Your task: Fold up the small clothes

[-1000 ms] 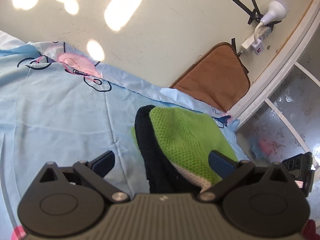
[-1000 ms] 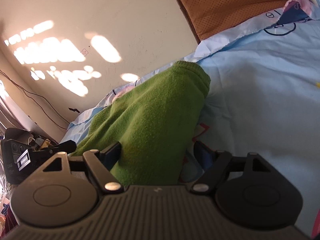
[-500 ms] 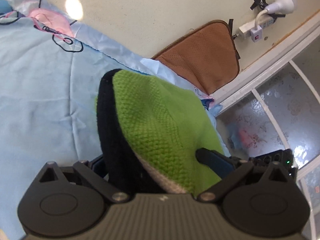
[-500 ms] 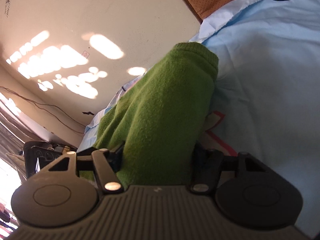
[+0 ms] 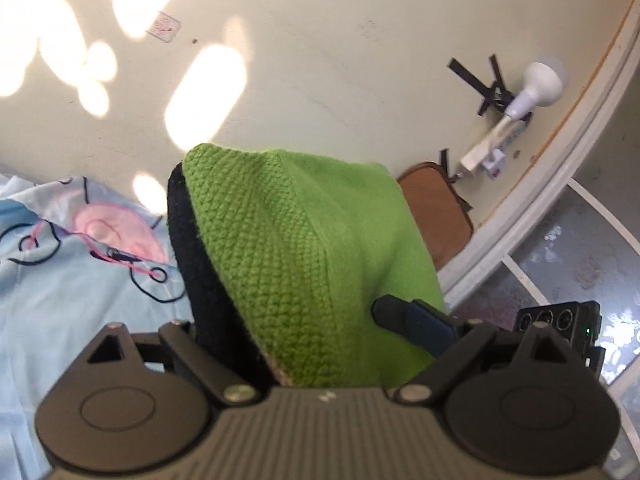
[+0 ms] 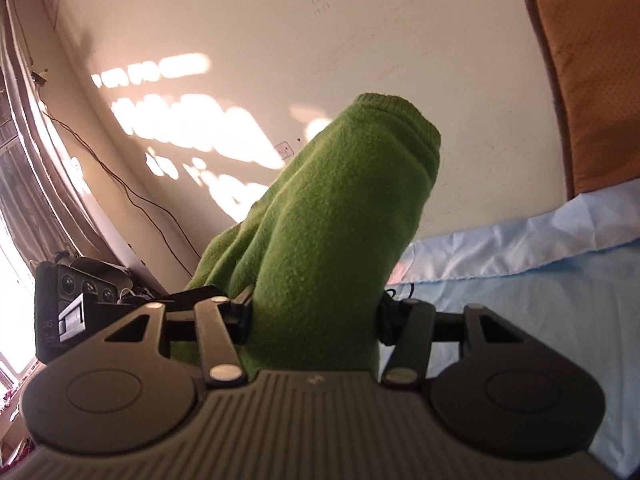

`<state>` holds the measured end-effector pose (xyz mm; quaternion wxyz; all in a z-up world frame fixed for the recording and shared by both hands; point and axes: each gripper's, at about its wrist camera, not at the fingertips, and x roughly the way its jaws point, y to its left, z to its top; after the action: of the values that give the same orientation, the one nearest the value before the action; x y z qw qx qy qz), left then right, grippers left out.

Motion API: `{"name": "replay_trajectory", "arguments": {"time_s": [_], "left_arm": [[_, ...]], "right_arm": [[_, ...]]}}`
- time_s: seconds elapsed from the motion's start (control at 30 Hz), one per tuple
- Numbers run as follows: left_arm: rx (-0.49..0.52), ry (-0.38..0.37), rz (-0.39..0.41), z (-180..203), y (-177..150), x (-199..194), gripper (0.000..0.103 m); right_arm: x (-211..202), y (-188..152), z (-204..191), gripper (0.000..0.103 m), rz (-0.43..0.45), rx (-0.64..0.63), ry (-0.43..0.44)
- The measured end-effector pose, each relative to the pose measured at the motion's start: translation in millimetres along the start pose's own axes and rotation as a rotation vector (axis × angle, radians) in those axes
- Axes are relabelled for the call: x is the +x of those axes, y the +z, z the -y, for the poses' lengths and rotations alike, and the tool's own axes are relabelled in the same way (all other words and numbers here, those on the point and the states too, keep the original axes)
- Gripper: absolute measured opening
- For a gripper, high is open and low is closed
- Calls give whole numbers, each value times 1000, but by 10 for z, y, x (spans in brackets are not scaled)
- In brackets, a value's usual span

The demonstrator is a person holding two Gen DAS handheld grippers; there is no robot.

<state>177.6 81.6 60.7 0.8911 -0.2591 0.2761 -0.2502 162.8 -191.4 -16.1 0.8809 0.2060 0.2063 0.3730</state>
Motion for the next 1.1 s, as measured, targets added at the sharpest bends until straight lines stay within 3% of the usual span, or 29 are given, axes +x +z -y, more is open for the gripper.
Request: {"name": "replay_trajectory", "arguments": {"time_s": [0.17, 0.27, 0.37, 0.47, 0.53, 0.67, 0.87, 1.1], "left_arm": [[-102, 166, -80, -531, -62, 437, 92], [-91, 246, -102, -651, -231, 572, 91], [-36, 274, -72, -546, -308, 493, 95], [58, 349, -15, -305, -381, 256, 99], [154, 407, 43, -92, -468, 27, 103], [292, 483, 109, 281, -765, -334, 103], [288, 544, 122, 528, -1172, -651, 103], [334, 639, 114, 757, -1570, -867, 103]], "right_arm": [[642, -158, 323, 57, -109, 37, -101], [760, -299, 417, 66, -122, 37, -188], [634, -324, 368, 75, -94, 48, -244], [407, -351, 128, 77, -51, -63, -326], [183, -446, -40, 84, -12, -125, -368], [-339, -794, -279, 90, 65, -174, -373], [-737, -1264, -506, 103, 106, -120, -430], [-953, -1586, -655, 103, 126, -95, -501]]}}
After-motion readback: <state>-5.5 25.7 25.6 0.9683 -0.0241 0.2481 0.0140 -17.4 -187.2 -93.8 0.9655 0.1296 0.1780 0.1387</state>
